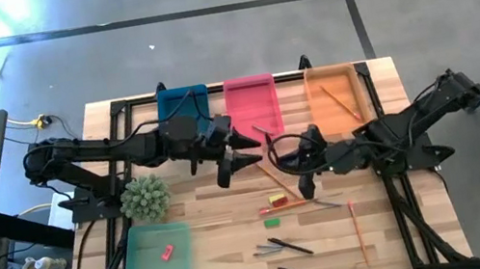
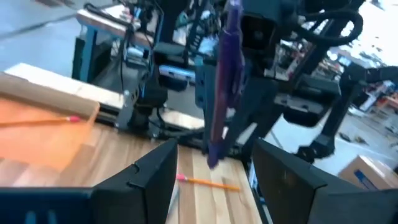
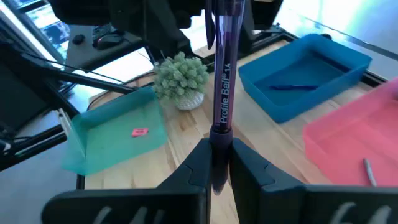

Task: Sort crayons/erasers/pens/pencils in bins
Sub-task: Put the violet pen into the blue bin

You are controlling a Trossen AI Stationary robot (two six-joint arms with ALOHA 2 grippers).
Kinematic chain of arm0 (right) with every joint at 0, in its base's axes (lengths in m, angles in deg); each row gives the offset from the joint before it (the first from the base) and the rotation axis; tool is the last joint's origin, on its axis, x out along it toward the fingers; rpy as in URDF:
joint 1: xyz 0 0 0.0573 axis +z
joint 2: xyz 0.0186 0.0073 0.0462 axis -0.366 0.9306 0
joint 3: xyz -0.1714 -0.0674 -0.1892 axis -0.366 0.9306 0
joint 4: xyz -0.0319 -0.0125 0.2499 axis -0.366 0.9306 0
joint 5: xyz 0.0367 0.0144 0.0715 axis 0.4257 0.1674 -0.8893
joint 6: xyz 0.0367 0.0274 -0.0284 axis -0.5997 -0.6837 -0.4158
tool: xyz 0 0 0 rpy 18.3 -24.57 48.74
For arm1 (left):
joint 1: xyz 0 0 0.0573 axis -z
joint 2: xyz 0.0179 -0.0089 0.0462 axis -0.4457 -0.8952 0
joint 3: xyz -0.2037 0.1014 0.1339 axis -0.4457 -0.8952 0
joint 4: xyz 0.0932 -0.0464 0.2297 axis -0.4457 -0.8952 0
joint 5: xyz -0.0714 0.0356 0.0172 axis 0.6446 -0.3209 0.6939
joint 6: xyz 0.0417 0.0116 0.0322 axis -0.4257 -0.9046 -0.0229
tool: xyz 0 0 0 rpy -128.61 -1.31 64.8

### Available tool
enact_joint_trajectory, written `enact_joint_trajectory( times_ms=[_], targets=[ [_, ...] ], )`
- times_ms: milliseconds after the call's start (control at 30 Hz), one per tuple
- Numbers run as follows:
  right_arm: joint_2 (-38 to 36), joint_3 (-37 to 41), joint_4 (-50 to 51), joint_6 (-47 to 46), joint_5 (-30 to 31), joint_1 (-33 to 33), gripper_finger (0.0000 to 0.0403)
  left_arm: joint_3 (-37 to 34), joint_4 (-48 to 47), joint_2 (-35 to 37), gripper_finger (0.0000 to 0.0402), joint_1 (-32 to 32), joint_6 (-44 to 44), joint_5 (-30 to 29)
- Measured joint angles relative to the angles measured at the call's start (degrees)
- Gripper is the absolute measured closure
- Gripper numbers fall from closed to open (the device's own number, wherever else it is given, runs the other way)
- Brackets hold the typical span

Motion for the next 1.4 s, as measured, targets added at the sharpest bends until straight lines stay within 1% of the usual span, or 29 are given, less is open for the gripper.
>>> enact_joint_trajectory(
  times_ms=[200, 367, 533, 633, 767, 1000, 1133, 1233, 1400],
  targets=[
    [0.0, 0.0, -2.2, 3.7, -4.8, -3.2, 0.0382, 0.0, 3.5, 0.0, 0.0204, 0.0, 1.1, -0.5],
    [0.8, 0.0, -2.3, 4.2, -8.2, -5.5, 0.0382, 0.0, 3.8, 0.0, 0.0204, 0.0, 1.1, -2.2],
    [2.1, 0.0, -5.3, 5.4, -12.3, -7.5, 0.0382, 0.0, 4.9, 0.0, 0.0204, 0.0, 1.1, -2.4],
    [2.2, 0.0, -5.3, 5.1, -12.8, -8.2, 0.0382, 0.0, 4.8, 0.0, 0.0207, 0.0, 1.1, -2.6],
    [2.3, 0.0, -5.4, 5.0, -13.8, -8.7, 0.0382, 0.0, 5.0, 0.0, 0.0235, 0.0, 0.8, -2.6],
    [2.8, 0.0, -5.4, 3.9, -14.9, -9.3, 0.0382, 0.0, 4.6, 0.0, 0.0319, -0.1, -0.4, -3.0],
    [2.8, 0.0, -5.3, 4.1, -14.9, -9.2, 0.0382, 0.0, 4.5, 0.0, 0.0355, -0.1, -1.6, -3.0],
    [2.8, 0.0, -4.8, 4.4, -14.9, -9.2, 0.0382, 0.0, 4.2, 0.0, 0.0368, -0.1, -2.1, -3.0],
    [2.8, 0.0, -4.0, 5.3, -14.8, -9.3, 0.0381, 0.0, 2.9, 0.0, 0.0360, -0.1, -3.5, -2.7]
  ],
)
